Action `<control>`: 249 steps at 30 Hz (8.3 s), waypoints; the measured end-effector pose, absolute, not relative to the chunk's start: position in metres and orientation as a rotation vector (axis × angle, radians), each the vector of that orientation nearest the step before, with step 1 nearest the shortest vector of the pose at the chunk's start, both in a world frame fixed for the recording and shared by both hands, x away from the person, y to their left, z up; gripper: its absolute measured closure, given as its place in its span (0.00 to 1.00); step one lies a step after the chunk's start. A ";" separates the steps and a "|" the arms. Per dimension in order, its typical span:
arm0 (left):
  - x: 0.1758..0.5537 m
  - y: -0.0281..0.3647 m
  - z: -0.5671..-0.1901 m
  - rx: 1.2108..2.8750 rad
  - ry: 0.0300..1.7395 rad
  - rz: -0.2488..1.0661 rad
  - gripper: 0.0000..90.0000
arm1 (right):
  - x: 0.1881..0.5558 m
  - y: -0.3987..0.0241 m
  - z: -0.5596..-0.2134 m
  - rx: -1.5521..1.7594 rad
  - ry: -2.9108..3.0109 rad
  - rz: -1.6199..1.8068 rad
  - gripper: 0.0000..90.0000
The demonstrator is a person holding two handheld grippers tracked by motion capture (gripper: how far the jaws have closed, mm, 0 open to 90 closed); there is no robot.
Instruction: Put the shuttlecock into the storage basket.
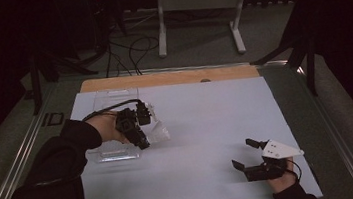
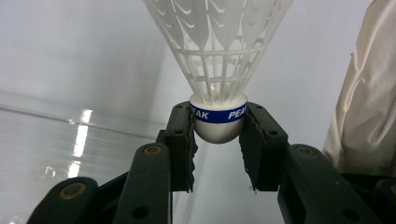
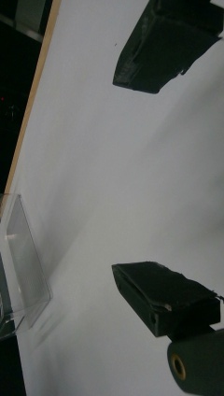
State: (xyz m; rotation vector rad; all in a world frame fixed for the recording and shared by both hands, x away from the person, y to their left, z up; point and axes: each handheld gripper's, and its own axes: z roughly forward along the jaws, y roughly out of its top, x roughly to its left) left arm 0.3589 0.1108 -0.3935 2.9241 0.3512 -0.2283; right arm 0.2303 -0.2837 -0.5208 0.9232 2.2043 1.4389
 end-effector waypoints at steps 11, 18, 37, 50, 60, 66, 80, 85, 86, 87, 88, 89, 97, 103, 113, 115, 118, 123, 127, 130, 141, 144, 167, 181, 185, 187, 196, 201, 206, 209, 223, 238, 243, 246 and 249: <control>0.365 0.133 -0.383 2.904 0.452 -0.181 0.74 | 0.230 -0.283 -0.521 0.922 2.206 1.443 0.10; 0.371 0.156 -0.375 2.882 0.549 -0.152 0.74 | 0.230 -0.283 -0.521 0.922 2.204 1.442 0.11; 0.375 0.214 -0.375 2.810 0.876 -0.092 0.74 | 0.231 -0.284 -0.520 0.919 2.203 1.435 0.11; 0.375 0.237 -0.371 2.732 1.151 -0.060 0.74 | 0.231 -0.283 -0.521 0.922 2.205 1.433 0.11; 0.378 0.239 -0.393 2.677 1.377 -0.171 0.74 | 0.232 -0.283 -0.520 0.921 2.205 1.434 0.11; 0.379 0.240 -0.407 2.671 1.404 -0.186 0.74 | 0.232 -0.283 -0.521 0.927 2.206 1.436 0.11; 0.384 0.244 -0.429 2.658 1.483 -0.189 0.73 | 0.232 -0.283 -0.521 0.925 2.208 1.436 0.11; 0.385 0.242 -0.435 2.699 1.499 -0.176 0.73 | 0.232 -0.284 -0.521 0.923 2.209 1.437 0.11; 0.385 0.242 -0.435 2.699 1.499 -0.176 0.73 | 0.232 -0.284 -0.521 0.923 2.209 1.437 0.11; 0.385 0.241 -0.437 2.708 1.508 -0.180 0.73 | 0.232 -0.284 -0.521 0.926 2.210 1.437 0.11; 0.385 0.241 -0.437 2.708 1.508 -0.180 0.73 | 0.232 -0.284 -0.521 0.926 2.210 1.437 0.11; 0.386 0.241 -0.438 2.720 1.510 -0.189 0.73 | 0.232 -0.284 -0.521 0.926 2.210 1.437 0.11; 0.387 0.239 -0.439 2.737 1.544 -0.227 0.73 | 0.232 -0.284 -0.521 0.925 2.210 1.440 0.11; 0.387 0.237 -0.440 2.754 1.535 -0.236 0.72 | 0.232 -0.284 -0.520 0.925 2.211 1.441 0.11; 0.388 0.236 -0.426 2.709 1.520 -0.178 0.57 | 0.232 -0.284 -0.520 0.924 2.208 1.441 0.11; 0.388 0.235 -0.423 2.704 1.508 -0.176 0.53 | 0.232 -0.284 -0.520 0.924 2.208 1.442 0.11; 0.388 0.235 -0.422 2.704 1.500 -0.178 0.47 | 0.232 -0.284 -0.520 0.922 2.207 1.441 0.11; 0.387 0.232 -0.419 2.685 1.484 -0.170 0.32 | 0.232 -0.284 -0.520 0.921 2.206 1.442 0.11; 0.388 0.231 -0.415 2.648 1.469 -0.216 0.18 | 0.232 -0.284 -0.520 0.925 2.208 1.439 0.11; 0.388 0.230 -0.413 2.640 1.458 -0.210 0.13 | 0.232 -0.284 -0.520 0.926 2.206 1.441 0.11; 0.384 0.222 -0.408 2.630 1.369 -0.123 0.00 | 0.232 -0.285 -0.520 0.930 2.203 1.441 0.11; 0.385 0.221 -0.407 2.624 1.345 -0.108 0.00 | 0.232 -0.285 -0.520 0.929 2.204 1.439 0.11; 0.380 0.174 -0.401 2.563 0.982 0.006 0.00 | 0.231 -0.285 -0.520 0.924 2.201 1.434 0.11; 0.367 0.118 -0.405 2.573 0.678 0.021 0.00 | 0.230 -0.286 -0.519 0.927 2.196 1.436 0.11; 0.360 0.101 -0.408 2.579 0.607 -0.006 0.00 | 0.230 -0.286 -0.519 0.926 2.198 1.436 0.11; 0.358 0.095 -0.410 2.584 0.589 -0.012 0.00 | 0.230 -0.286 -0.519 0.924 2.198 1.436 0.11; 0.345 0.074 -0.421 2.586 0.503 -0.034 0.00 | 0.230 -0.286 -0.518 0.927 2.195 1.438 0.11; 0.338 0.066 -0.432 2.592 0.470 -0.036 0.00 | 0.230 -0.287 -0.518 0.925 2.195 1.435 0.11; 0.331 0.062 -0.442 2.600 0.440 -0.032 0.00 | 0.229 -0.286 -0.518 0.922 2.196 1.424 0.11; 0.325 0.062 -0.448 2.604 0.419 -0.023 0.00 | 0.230 -0.286 -0.518 0.921 2.197 1.422 0.11; 0.301 0.073 -0.471 2.573 0.405 -0.048 0.00 | 0.230 -0.286 -0.519 0.917 2.205 1.417 0.11; 0.275 0.097 -0.493 2.549 0.433 -0.035 0.00 | 0.231 -0.285 -0.520 0.916 2.219 1.419 0.11; 0.271 0.107 -0.498 2.540 0.451 -0.032 0.00 | 0.230 -0.285 -0.520 0.916 2.218 1.418 0.11; 0.268 0.113 -0.500 2.524 0.453 -0.039 0.00 | 0.230 -0.285 -0.520 0.915 2.219 1.419 0.11; 0.265 0.120 -0.502 2.512 0.450 -0.042 0.00 | 0.231 -0.285 -0.520 0.918 2.220 1.421 0.11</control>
